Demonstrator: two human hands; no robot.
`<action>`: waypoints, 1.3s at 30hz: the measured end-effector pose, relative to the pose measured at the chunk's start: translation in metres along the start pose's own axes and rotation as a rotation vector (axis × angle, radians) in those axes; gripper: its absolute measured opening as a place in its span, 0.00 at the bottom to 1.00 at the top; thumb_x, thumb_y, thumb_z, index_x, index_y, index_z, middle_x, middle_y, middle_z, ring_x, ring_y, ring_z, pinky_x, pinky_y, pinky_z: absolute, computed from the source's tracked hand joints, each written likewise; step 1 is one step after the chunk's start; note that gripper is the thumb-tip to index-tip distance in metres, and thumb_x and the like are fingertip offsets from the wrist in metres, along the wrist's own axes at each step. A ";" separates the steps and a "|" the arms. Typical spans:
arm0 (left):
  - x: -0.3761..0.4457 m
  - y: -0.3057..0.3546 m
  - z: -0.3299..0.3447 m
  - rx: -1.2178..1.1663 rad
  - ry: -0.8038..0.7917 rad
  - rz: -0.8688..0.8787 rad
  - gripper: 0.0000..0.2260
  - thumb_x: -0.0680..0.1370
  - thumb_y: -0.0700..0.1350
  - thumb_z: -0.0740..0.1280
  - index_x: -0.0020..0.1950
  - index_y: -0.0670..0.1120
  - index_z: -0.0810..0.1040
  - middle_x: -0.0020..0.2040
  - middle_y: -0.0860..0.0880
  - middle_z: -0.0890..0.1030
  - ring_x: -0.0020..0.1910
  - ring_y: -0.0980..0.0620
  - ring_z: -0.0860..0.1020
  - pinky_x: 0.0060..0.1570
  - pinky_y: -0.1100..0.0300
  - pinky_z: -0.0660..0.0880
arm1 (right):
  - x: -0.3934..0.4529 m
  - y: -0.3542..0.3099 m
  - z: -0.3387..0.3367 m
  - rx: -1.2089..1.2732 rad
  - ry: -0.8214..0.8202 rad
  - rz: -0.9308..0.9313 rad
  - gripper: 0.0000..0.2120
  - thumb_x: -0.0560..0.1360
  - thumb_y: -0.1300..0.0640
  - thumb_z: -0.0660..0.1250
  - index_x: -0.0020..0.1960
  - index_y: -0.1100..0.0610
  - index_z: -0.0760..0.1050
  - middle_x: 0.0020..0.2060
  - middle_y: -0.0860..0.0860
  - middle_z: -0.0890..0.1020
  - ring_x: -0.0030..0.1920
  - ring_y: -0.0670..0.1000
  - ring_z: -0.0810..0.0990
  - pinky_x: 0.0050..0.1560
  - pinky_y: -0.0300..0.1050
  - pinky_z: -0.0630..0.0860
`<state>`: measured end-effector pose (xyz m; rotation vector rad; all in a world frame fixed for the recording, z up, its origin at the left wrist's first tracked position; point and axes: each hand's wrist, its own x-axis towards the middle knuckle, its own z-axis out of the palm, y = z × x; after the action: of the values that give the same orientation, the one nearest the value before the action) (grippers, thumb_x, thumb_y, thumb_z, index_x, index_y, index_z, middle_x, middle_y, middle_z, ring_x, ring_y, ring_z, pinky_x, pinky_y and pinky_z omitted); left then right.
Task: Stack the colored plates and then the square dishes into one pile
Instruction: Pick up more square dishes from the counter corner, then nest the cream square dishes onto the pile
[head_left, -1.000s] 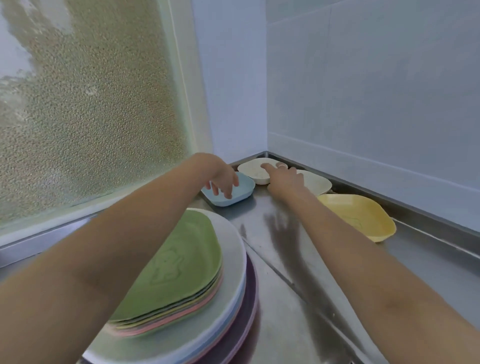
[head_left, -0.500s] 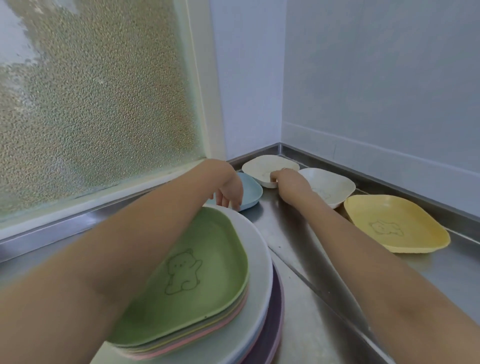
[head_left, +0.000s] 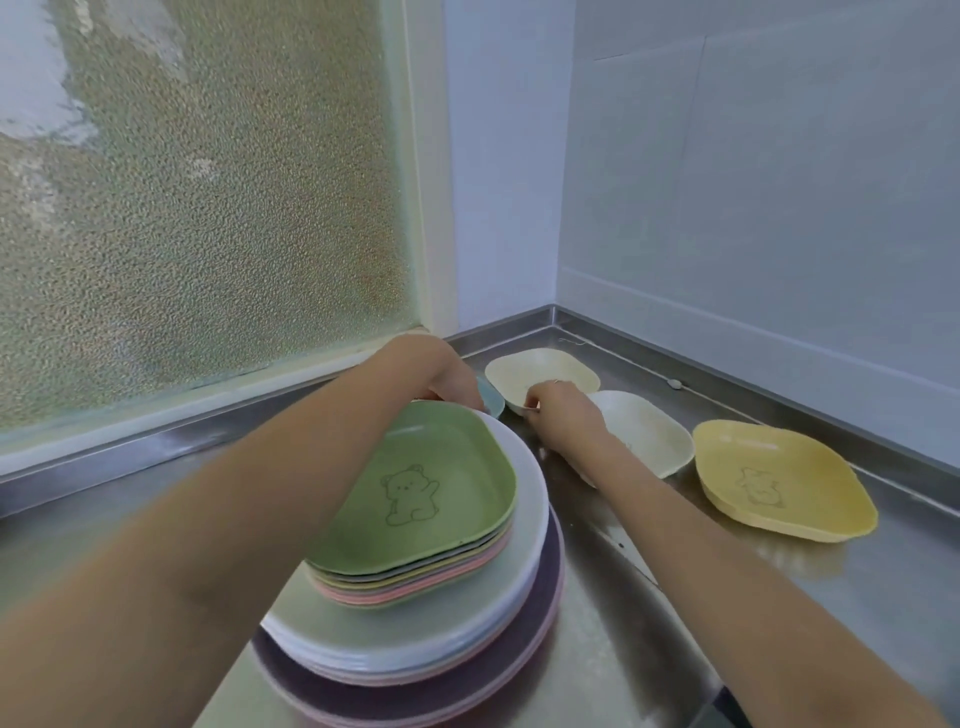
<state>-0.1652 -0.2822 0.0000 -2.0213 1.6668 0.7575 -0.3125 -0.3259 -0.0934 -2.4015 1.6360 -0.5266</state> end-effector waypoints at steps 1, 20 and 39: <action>-0.002 -0.004 0.001 -0.034 0.012 0.017 0.22 0.78 0.59 0.61 0.63 0.46 0.75 0.60 0.46 0.81 0.57 0.45 0.80 0.63 0.48 0.73 | -0.002 -0.001 -0.001 -0.017 0.027 0.016 0.08 0.76 0.60 0.61 0.47 0.57 0.79 0.49 0.56 0.81 0.50 0.58 0.78 0.41 0.45 0.70; -0.092 -0.102 0.079 -0.634 0.618 0.200 0.19 0.81 0.56 0.56 0.62 0.48 0.79 0.64 0.48 0.77 0.63 0.48 0.74 0.63 0.57 0.65 | -0.105 -0.078 -0.073 0.230 0.437 -0.356 0.07 0.75 0.59 0.65 0.49 0.57 0.82 0.44 0.53 0.83 0.47 0.56 0.78 0.42 0.47 0.71; -0.102 -0.090 0.169 -1.320 1.060 0.301 0.23 0.78 0.62 0.53 0.58 0.51 0.81 0.61 0.53 0.80 0.64 0.54 0.74 0.67 0.53 0.67 | -0.221 -0.160 -0.053 0.003 0.505 -0.494 0.08 0.67 0.56 0.65 0.38 0.50 0.83 0.30 0.49 0.79 0.34 0.56 0.76 0.34 0.43 0.68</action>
<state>-0.1157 -0.0817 -0.0666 -3.5627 2.3604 1.1897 -0.2683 -0.0588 -0.0301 -2.8311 1.1501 -1.3017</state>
